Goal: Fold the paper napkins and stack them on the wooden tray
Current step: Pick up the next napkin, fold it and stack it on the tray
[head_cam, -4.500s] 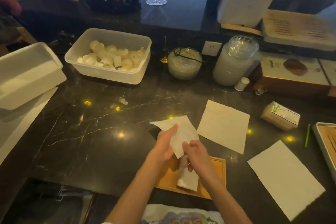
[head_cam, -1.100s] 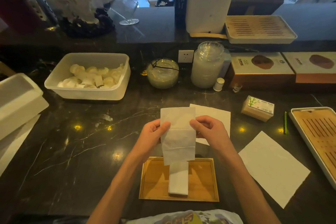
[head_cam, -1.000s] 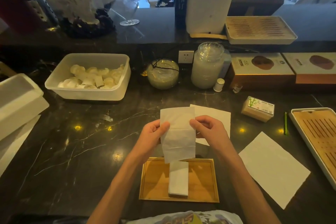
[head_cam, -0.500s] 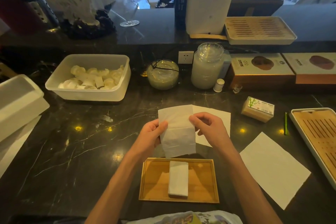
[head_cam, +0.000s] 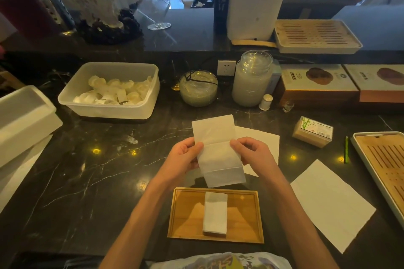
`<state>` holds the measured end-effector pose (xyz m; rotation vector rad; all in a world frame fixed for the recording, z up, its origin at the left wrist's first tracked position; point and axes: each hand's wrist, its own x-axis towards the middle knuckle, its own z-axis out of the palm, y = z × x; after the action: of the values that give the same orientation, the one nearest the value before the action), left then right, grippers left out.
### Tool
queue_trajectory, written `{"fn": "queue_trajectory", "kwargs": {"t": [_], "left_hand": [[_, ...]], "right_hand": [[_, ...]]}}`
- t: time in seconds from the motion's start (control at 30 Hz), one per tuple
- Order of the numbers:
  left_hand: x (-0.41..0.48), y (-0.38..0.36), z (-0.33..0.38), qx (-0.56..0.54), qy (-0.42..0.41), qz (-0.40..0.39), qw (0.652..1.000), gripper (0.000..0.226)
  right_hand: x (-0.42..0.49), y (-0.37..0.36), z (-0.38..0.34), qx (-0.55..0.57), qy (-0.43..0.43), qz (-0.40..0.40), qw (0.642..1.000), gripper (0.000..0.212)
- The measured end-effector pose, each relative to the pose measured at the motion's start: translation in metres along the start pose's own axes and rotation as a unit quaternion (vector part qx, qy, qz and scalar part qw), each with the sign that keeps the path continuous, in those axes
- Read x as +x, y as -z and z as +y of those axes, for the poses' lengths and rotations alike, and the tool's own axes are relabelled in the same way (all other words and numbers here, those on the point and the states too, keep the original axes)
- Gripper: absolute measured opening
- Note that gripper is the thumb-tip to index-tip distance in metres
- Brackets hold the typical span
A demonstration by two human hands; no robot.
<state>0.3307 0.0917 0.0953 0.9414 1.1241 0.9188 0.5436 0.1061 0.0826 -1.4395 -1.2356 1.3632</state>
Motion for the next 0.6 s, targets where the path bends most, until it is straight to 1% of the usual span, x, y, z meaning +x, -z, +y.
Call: {"fn": "queue_trajectory", "kwargs": {"t": [0.13, 0.33, 0.47, 0.53, 0.6], "left_hand": [[0.0, -0.001, 0.001, 0.023, -0.001, 0.014, 1.0, 0.021], [-0.002, -0.002, 0.007, 0.037, -0.035, -0.002, 0.999, 0.022], [-0.004, -0.001, 0.016, 0.021, -0.058, -0.038, 0.997, 0.027], [-0.004, 0.0, 0.02, 0.023, -0.053, -0.064, 0.996, 0.033], [-0.003, 0.001, 0.022, 0.027, -0.044, -0.073, 0.996, 0.036]], "right_hand": [[-0.001, 0.0, 0.001, 0.032, -0.018, 0.008, 0.999, 0.01], [-0.005, 0.007, -0.004, 0.053, -0.034, -0.045, 0.997, 0.007], [-0.004, 0.008, -0.01, 0.118, -0.044, -0.046, 0.991, 0.015], [-0.003, 0.009, -0.013, 0.138, -0.045, -0.042, 0.988, 0.014], [-0.003, 0.012, -0.017, 0.139, -0.032, -0.042, 0.989, 0.016]]}}
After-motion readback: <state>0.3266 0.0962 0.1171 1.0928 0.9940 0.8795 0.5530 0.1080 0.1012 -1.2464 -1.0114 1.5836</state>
